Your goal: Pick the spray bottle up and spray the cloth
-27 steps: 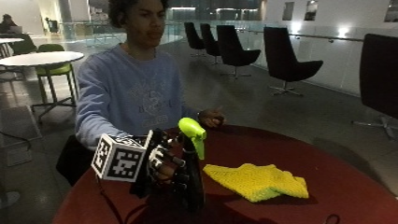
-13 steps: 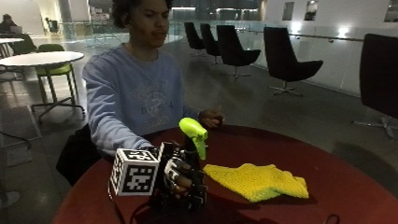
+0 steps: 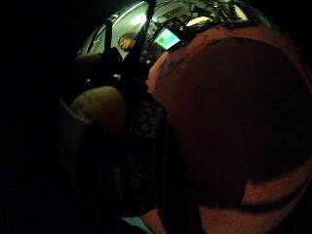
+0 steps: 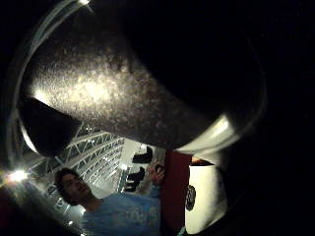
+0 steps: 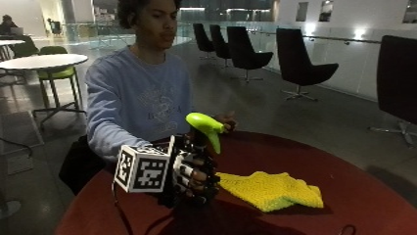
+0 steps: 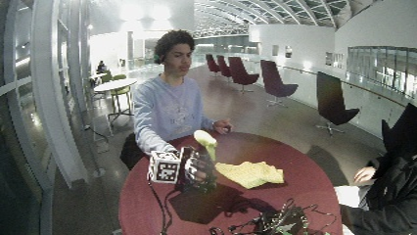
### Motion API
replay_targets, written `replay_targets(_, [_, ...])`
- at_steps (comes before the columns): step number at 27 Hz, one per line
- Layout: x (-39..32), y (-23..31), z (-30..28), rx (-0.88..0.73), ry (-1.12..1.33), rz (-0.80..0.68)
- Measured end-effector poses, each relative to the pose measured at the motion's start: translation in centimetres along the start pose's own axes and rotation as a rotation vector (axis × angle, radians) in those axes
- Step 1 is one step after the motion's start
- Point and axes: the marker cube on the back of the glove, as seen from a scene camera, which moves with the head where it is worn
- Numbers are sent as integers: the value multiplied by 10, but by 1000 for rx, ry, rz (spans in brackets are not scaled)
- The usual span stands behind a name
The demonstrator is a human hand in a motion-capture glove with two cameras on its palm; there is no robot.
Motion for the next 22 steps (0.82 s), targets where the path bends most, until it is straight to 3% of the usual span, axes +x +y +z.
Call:
replay_targets(10, [-45,17,1,-407,46,142])
replay_targets(22, [-49,27,4,-555,78,295])
